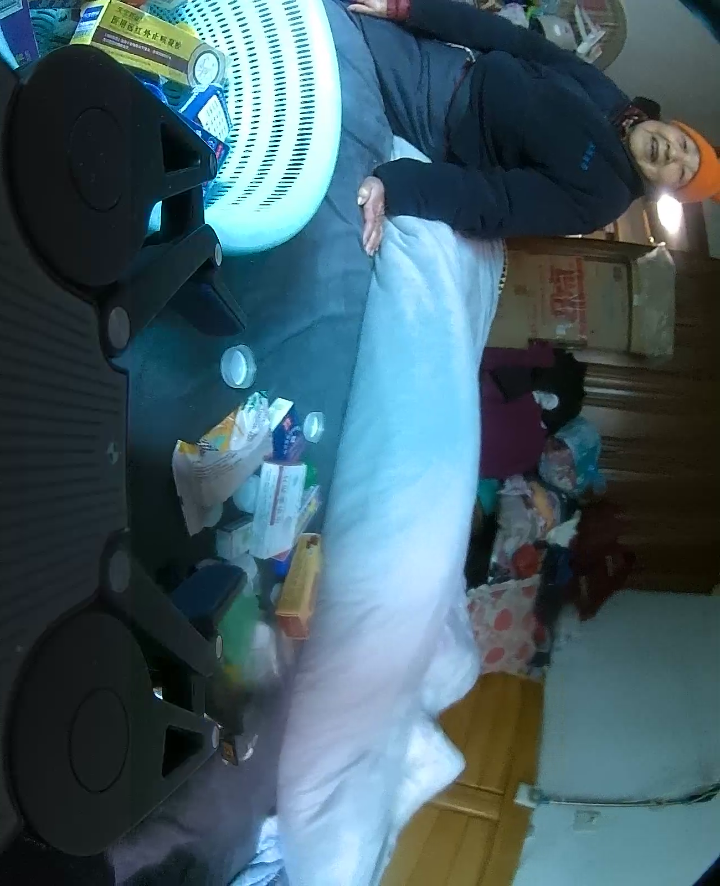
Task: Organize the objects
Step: 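Swing both tools back over the pile and hover above the items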
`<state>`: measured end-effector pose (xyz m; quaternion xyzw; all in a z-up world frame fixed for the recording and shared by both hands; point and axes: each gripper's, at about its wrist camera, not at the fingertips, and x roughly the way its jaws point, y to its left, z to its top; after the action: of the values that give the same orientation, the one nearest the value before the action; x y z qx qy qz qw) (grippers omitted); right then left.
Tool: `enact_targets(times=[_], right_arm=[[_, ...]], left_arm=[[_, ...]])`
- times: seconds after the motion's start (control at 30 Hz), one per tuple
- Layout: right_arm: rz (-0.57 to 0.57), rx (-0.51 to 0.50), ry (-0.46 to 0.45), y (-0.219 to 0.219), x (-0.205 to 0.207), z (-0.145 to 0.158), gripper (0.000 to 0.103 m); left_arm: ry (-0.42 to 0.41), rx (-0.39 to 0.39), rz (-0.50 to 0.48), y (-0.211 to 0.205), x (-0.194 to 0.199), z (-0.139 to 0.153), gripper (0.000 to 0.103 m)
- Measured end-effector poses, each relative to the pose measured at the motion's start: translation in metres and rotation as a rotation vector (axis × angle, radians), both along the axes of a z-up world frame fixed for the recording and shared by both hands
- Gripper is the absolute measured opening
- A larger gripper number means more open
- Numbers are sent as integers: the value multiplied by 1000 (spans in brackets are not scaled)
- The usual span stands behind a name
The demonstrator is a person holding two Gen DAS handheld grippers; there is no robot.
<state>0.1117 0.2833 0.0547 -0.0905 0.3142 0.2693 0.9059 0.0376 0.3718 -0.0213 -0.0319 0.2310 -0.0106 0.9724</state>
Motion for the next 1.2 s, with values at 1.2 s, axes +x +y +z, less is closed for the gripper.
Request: enact_targets(times=[1.2], right_arm=[[4, 3, 3, -1, 3, -1, 103]], left_arm=[[-143, -40, -75, -39, 10, 22, 91]])
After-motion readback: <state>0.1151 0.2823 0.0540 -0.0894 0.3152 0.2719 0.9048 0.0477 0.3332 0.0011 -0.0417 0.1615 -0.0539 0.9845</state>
